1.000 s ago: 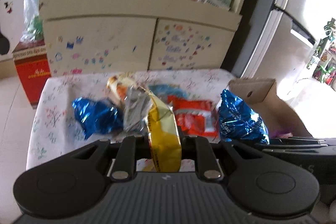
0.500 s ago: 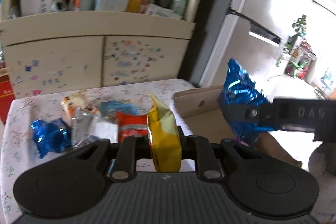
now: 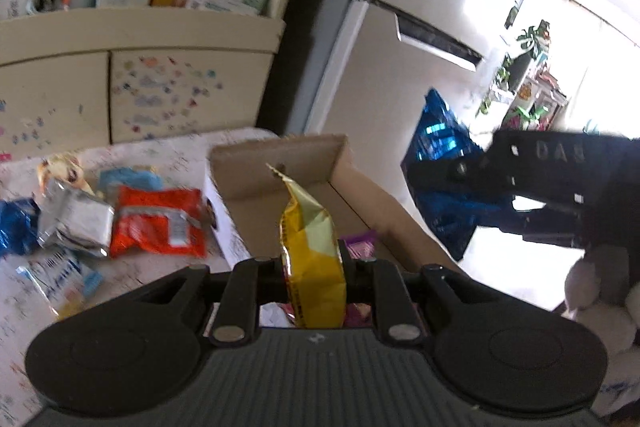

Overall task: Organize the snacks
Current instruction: 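Lift the yellow bag with the left tool while the right tool carries the blue bag toward the box, then open both tools over the cardboard box to drop the yellow and blue bags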

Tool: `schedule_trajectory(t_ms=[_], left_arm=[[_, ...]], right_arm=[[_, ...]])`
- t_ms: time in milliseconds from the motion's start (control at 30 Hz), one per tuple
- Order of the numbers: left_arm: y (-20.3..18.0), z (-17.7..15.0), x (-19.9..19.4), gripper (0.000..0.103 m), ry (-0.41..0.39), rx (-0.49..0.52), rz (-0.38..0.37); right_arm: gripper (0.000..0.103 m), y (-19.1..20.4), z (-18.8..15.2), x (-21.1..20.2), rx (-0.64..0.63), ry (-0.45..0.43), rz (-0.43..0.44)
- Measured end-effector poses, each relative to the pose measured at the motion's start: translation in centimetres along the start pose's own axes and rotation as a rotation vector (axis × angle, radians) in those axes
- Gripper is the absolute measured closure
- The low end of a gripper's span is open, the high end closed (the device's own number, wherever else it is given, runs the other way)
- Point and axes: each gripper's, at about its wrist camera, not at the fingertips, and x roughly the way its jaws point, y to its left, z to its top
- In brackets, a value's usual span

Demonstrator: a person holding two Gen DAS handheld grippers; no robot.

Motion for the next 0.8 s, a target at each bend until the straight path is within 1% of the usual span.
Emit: schedule_trajectory(t_ms=[133,233,467,500,533,600,633,667,700,800], left_arm=[[-1.4,-0.7,0.9,0.087,0.032,0.023,0.015],[-2.1,-1.2,1.4,0.087,0.051,0.016,0.02],[-3.7,-1.3,2.8,0.087,0.077,0.039,0.025],[-3.9,-1.3,3.0,0.084,0.08,0.043,0.023],[-4.1,-1.3,3.1,0.079,0.087,0.046,0.019],[-4.2,-1.1,3.0,0.053,0.086,0.048,0.019],[-4.3,-1.1,2.8,0.046,0.078,0.053,0.021],[-4.4,-1.0,2.4,0.034,0.066,0.061,0.023],[-4.4,-0.9,2.1,0.03,0.055,0.064,0.024],[-3.7,-0.3,1.1,0.028,0.048,0.051,0.009]], right_arm=[[0.044,-1.1,0.1,-0.3,0.044,-0.002,-0.011],[0.044,-1.6,0.2,-0.4,0.067,-0.001,-0.021],[0.042,-2.6,0.0,-0.1,0.122,0.019,-0.047],[0.041,-2.6,0.0,-0.1,0.13,0.022,-0.051],[0.038,-2.7,0.0,-0.1,0.138,0.025,-0.055],[0.034,-2.8,-0.1,0.0,0.153,0.031,-0.05],[0.031,-2.9,-0.1,-0.1,0.16,0.034,-0.044],[0.028,-3.0,-0.2,-0.1,0.17,0.036,-0.039],[0.026,-3.1,-0.1,-0.1,0.176,0.033,-0.035],[0.021,-3.0,-0.1,-0.4,0.174,0.022,-0.018]])
